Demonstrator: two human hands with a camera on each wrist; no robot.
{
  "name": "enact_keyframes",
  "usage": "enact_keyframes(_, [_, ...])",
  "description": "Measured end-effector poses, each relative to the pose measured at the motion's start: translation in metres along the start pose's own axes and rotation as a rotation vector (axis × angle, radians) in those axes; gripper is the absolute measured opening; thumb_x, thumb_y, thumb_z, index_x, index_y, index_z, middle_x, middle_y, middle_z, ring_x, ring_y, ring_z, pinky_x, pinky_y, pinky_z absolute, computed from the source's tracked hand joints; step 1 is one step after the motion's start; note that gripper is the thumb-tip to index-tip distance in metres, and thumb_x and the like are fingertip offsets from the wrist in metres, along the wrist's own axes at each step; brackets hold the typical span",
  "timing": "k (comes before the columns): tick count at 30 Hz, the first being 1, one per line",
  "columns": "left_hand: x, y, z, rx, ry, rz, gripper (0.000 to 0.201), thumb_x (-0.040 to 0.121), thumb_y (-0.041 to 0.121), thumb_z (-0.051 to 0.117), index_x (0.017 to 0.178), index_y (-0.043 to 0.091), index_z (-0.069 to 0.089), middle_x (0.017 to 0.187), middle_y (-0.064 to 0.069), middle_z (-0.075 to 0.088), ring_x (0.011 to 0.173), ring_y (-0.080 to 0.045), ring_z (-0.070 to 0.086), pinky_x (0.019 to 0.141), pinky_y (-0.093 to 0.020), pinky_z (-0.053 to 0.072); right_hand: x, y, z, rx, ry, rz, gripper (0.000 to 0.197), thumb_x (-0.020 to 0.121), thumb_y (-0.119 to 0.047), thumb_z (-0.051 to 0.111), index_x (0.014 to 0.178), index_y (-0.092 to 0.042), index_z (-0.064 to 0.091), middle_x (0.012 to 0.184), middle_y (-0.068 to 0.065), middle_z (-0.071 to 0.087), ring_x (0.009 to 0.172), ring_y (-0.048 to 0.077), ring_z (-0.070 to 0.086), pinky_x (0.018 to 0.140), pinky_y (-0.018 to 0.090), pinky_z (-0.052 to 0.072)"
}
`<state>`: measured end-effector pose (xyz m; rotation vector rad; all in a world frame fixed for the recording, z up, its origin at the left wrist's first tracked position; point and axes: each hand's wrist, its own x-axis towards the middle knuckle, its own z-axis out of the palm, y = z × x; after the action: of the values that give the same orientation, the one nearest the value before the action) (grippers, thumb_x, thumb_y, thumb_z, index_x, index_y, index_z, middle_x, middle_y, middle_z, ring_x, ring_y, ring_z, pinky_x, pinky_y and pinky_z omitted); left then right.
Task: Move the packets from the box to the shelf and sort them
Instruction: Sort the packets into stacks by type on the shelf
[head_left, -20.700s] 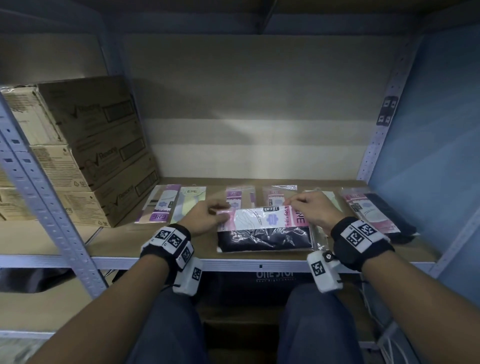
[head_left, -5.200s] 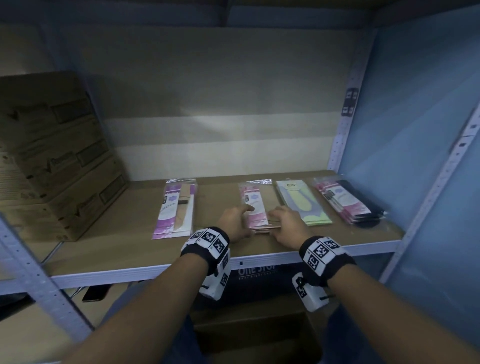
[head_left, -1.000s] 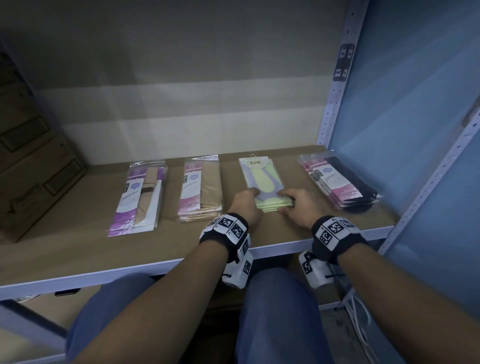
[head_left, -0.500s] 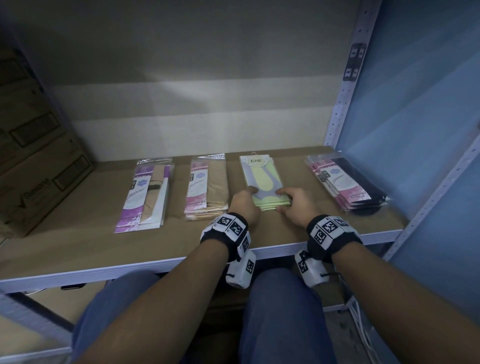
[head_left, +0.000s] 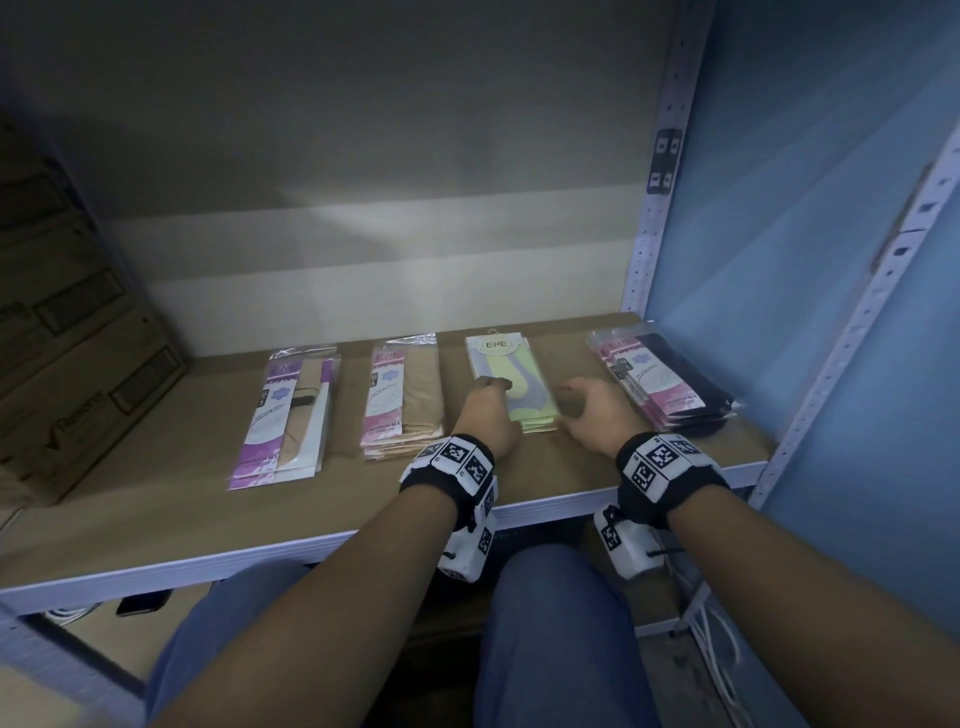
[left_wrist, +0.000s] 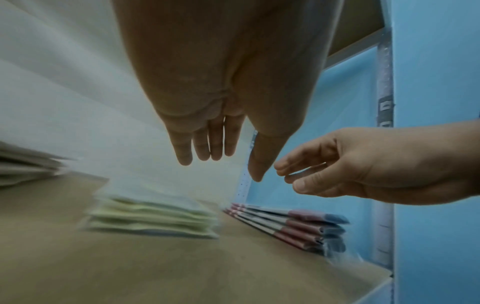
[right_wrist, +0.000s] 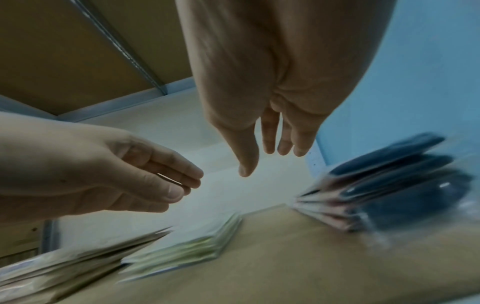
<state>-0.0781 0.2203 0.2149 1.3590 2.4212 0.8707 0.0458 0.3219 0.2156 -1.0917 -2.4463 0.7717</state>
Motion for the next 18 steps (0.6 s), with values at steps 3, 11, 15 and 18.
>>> enact_keyframes(3, [-0.001,0.019,0.000,0.010,0.000,0.063,0.061,0.083,0.013,0.065,0.138,0.004,0.042,0.141,-0.013,0.043,0.130,-0.027,0.042,0.107,-0.030,0.034,-0.004,0.008,-0.024,-0.037,0.050,-0.001,0.051,0.082,-0.016,0.070,0.130,-0.016,0.054,0.137,0.007,0.053,0.125,0.024,0.050,0.103,0.031,0.038])
enact_keyframes(11, [-0.004,0.079,0.025,-0.031,-0.061,0.206,0.063,0.084,0.018,0.067,0.140,0.009,0.041,0.144,-0.010,0.043,0.132,-0.023,0.042,0.107,-0.028,0.034,-0.029,0.060,-0.083,-0.071,0.135,0.024,0.049,0.078,0.001,0.070,0.124,-0.011,0.061,0.136,0.011,0.053,0.124,0.028,0.050,0.103,0.030,0.039])
enact_keyframes(15, [-0.004,0.108,0.049,-0.049,-0.118,0.258,0.061,0.083,0.015,0.067,0.139,0.010,0.044,0.140,-0.010,0.051,0.126,-0.025,0.049,0.102,-0.026,0.039,-0.042,0.090,-0.097,-0.097,0.142,0.025,0.051,0.073,0.004,0.073,0.122,-0.008,0.062,0.128,0.010,0.059,0.120,0.026,0.055,0.100,0.023,0.036])
enact_keyframes(18, [-0.001,0.124,0.068,-0.047,-0.131,0.259,0.057,0.083,0.014,0.065,0.137,0.008,0.045,0.138,-0.012,0.050,0.123,-0.027,0.051,0.099,-0.026,0.039,-0.048,0.105,-0.098,-0.089,0.167,0.048,0.057,0.073,0.008,0.068,0.126,-0.008,0.058,0.128,0.011,0.059,0.118,0.026,0.054,0.101,0.024,0.036])
